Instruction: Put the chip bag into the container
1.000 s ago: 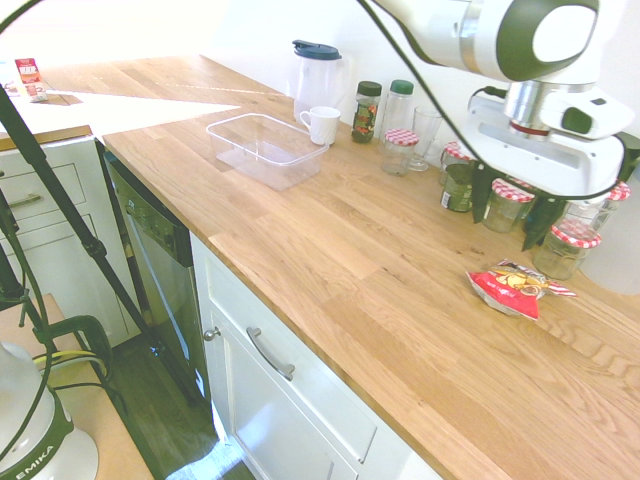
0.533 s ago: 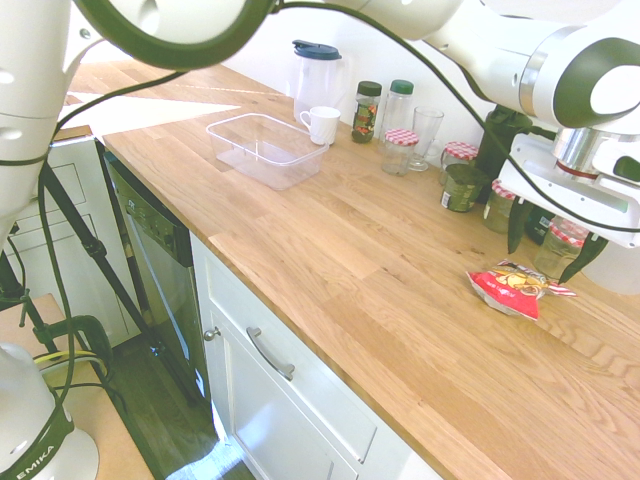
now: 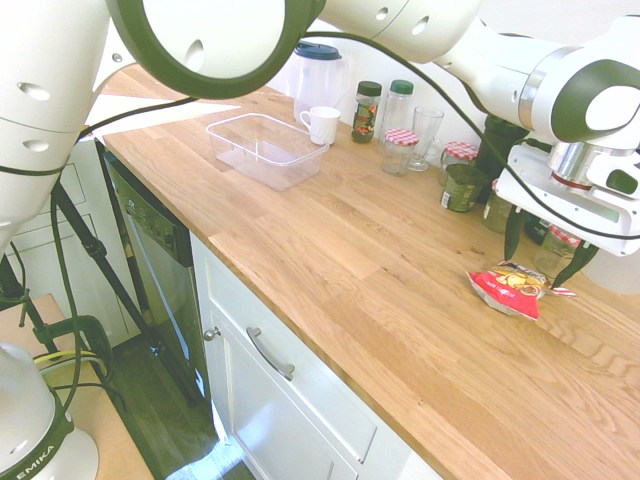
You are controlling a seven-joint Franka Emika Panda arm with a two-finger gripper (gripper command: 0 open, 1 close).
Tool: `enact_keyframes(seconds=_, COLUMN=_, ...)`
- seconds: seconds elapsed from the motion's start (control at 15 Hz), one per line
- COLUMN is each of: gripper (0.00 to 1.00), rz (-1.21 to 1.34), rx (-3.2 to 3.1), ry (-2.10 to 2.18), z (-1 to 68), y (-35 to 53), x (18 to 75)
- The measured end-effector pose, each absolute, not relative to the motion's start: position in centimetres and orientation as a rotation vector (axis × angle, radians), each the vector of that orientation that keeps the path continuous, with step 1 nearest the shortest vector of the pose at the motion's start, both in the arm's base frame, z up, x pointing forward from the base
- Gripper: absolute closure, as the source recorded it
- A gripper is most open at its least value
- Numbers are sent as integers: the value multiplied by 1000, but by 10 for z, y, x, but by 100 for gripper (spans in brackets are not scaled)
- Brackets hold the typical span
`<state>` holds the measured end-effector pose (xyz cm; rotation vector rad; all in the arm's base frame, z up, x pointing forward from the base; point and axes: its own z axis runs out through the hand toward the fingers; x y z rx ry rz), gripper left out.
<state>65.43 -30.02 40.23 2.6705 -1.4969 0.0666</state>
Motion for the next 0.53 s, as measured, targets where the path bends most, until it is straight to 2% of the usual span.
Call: enact_keyframes(seconds=0.53, gripper=100, rz=44, rx=2684, ry=-1494, z=391, y=-305, x=659)
